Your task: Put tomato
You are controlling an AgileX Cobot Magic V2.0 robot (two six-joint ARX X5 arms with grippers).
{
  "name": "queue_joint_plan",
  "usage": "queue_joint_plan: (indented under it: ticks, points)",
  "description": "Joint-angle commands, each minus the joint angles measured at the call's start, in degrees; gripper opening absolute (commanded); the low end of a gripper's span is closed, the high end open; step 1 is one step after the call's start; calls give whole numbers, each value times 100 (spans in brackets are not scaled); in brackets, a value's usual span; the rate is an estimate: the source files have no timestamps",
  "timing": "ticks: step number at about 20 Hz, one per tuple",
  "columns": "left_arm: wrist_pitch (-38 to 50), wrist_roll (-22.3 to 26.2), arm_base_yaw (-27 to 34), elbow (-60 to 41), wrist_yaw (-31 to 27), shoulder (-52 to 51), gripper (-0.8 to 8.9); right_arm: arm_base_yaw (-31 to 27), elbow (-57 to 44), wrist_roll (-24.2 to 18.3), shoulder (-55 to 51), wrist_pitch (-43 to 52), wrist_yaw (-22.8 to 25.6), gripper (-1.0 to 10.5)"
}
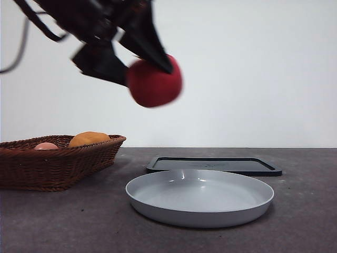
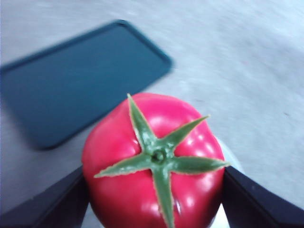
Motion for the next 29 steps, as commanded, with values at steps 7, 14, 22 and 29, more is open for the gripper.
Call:
queue_joint_plan:
  ticks: [7,14,22,29]
  points:
    - [586,129,-815,109,-643,1427,307,22,101,-46,33,-50,2,489]
    - [813,149,-942,109,-835,1998,308,22,101,-46,33,-157,0,489]
    - [866,118,-955,109,-835,2081,431,22,101,-46,33,-157,-2,489]
    - [846,74,-957,140,-833,1823,478,22,101,-68,33,-208,0,489]
